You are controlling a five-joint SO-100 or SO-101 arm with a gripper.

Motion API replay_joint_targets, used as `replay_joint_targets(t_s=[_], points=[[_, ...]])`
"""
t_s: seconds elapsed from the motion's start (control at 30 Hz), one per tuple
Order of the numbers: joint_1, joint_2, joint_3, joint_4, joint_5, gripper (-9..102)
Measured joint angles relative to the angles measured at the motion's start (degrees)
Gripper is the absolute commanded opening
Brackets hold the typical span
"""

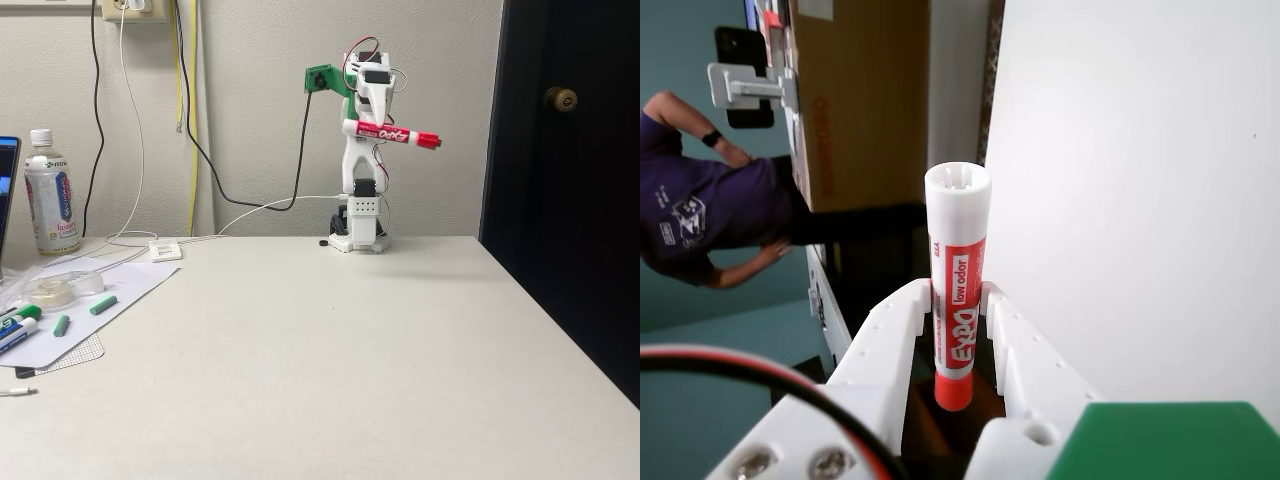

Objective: Pick up the red marker.

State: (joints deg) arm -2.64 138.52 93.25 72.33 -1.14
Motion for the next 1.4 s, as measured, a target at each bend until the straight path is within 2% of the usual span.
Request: replay_joint_targets(t_s=[0.17,0.3,0.6,0.73,0.97,1.4], points=[[2.72,4.13,3.60,-1.58,-1.49,0],[4.83,19.07,18.72,-6.50,-2.29,0],[-1.14,43.86,45.44,-15.73,0.97,0],[-1.49,45.70,48.60,-16.44,1.41,0],[-4.75,50.01,58.36,-24.26,2.64,0],[-4.48,49.83,64.86,-26.10,3.69,0]])
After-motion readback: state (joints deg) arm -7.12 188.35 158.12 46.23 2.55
